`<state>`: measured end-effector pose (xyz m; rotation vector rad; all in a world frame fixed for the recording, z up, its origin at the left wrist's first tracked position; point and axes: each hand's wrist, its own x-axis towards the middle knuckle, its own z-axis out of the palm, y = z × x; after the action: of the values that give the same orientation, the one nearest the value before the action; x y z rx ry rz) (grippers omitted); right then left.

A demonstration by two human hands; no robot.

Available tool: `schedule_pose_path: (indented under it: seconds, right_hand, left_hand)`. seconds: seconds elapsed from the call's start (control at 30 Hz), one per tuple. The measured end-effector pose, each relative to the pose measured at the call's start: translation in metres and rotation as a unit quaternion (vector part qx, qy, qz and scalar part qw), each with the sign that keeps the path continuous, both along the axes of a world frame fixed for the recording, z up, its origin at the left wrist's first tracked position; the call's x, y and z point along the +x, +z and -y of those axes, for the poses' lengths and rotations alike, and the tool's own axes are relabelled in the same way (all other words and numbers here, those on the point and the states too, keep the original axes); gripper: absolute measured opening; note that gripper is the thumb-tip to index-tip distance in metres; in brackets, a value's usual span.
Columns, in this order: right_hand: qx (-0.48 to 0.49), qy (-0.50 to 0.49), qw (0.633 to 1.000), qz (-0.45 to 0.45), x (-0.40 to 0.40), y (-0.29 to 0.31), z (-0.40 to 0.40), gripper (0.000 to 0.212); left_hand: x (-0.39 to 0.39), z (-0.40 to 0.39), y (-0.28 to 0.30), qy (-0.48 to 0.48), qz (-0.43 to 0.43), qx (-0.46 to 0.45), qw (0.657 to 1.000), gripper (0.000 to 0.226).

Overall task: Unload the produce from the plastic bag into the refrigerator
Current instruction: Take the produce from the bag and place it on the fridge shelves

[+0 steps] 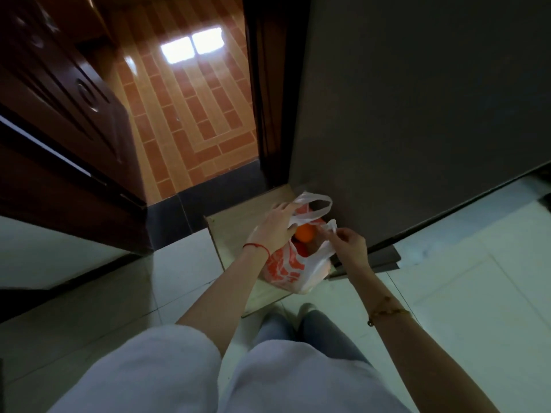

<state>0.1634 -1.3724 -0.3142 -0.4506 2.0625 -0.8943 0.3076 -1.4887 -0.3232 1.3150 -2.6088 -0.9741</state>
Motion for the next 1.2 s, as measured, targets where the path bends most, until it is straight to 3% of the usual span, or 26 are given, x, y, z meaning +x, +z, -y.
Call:
schedule_pose_path:
  seconds: [0.37, 0.6, 0.77, 0.87, 1.0, 1.2]
  right_hand:
    - [-0.034, -0.048, 0.997, -0.041, -0.017, -0.018, 0.000, 0.014]
    - [-0.031, -0.044, 0.998, -0.035, -0.023, -0.024, 0.005, 0.022]
    - [-0.024, -0.038, 0.999, -0.025, -0.021, -0.010, 0.005, 0.021]
    - [-0.018, -0.020, 0.999, -0.022, -0.016, -0.003, 0.005, 0.019]
    - [-0.013, 0.019, 0.999, -0.033, -0.009, 0.008, 0.002, 0.020]
    - [-0.025, 0.068, 0.996, -0.051, 0.004, 0.032, -0.014, 0.016]
  left_hand:
    - [-0.042, 0.014, -0.060, -0.062, 0.114, 0.040, 0.991, 0.073]
    - [-0.042, 0.020, -0.064, -0.042, 0.146, 0.020, 0.988, 0.060]
    - [-0.026, 0.018, -0.041, -0.051, 0.128, -0.005, 0.990, 0.032]
    - [-0.016, 0.015, -0.022, -0.061, 0.120, -0.018, 0.991, 0.029]
    - [-0.003, 0.007, 0.007, -0.005, 0.045, -0.011, 0.999, 0.022]
    - [0.027, -0.012, 0.044, 0.103, -0.082, 0.082, 0.988, 0.025]
